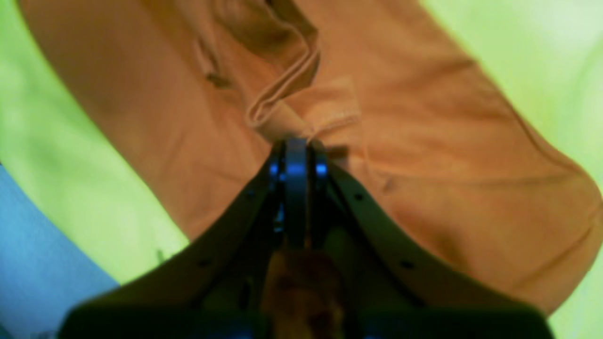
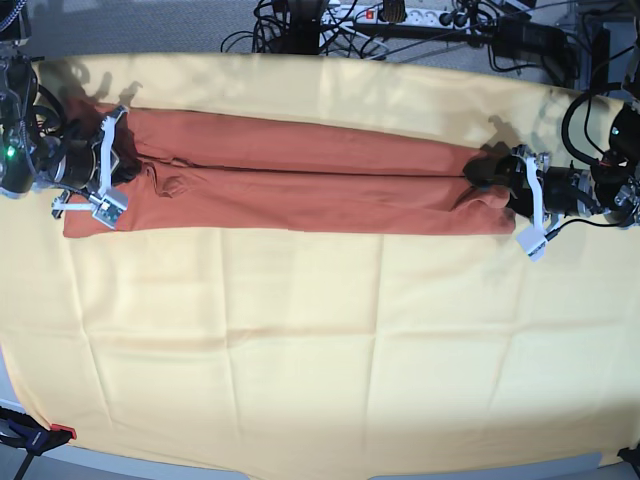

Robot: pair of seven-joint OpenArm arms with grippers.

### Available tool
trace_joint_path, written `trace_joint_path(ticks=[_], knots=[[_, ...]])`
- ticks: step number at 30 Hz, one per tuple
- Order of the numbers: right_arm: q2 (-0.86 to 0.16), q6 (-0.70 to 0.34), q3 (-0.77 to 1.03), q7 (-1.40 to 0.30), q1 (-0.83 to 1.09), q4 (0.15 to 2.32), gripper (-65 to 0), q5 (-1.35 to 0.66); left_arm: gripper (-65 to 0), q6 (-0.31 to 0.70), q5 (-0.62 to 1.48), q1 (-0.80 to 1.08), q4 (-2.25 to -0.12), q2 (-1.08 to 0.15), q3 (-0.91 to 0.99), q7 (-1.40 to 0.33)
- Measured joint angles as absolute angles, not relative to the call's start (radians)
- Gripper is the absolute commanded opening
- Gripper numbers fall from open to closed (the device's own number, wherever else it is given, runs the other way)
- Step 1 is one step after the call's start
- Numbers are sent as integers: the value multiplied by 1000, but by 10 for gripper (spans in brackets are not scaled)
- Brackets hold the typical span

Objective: Fold the T-shirt properly
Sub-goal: 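Release the hem and smooth the folded edge with the right gripper, then grasp the folded strip's ends with both grippers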

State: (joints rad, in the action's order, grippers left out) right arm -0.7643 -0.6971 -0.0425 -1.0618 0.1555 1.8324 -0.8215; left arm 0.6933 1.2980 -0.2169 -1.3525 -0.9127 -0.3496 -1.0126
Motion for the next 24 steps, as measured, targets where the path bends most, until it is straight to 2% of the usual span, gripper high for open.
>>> trace_joint_path(ticks=[1,4,5,6,10,14,18,19,20,22,23,24], knots=[[-763,-700,-43,-1061,158,1832,-597,-812,-327,693,1298,-217,-1353,-912,-350,-1012],[-765,-699,-43,-1061,150,1832,-387,-808,-327,693,1298,-224,-1353,-913,-352,-1016],[-765,-698,-43,-1062,148,1832,-352,-807,-327,693,1297,-231,-1353,-912,-352,-1027],[-765,-700,-43,-1063,145,1832,-349,-804,-327,693,1295,-240,-1353,-912,-352,-1042],[-768,-699,-17,-1065,121,1846,-350,-825,-327,693,1276,-264,-1351,-915,-262,-1061],[-770,-678,102,-1067,121,1905,-350,-942,-327,693,1341,-270,-1351,-931,-83,-1076],[-767,-675,194,-1095,119,1918,-351,-1056,-327,692,1456,-270,-1351,-931,77,-1197],[-759,-680,201,-1117,119,1918,-374,-1068,-327,692,1462,-259,-1351,-931,117,-1225],[-750,-684,201,-1119,125,1918,-426,-1068,-327,693,1462,-242,-1351,-930,155,-1232],[-716,-699,200,-1116,145,1918,-594,-1074,-327,693,1462,-188,-1352,-928,238,-1243],[-694,-698,200,-1113,158,1918,-650,-1058,-327,693,1462,-156,-1351,-923,282,-1246],[-671,-697,200,-1108,172,1917,-650,-1019,-327,693,1459,-125,-1349,-915,326,-1250]])
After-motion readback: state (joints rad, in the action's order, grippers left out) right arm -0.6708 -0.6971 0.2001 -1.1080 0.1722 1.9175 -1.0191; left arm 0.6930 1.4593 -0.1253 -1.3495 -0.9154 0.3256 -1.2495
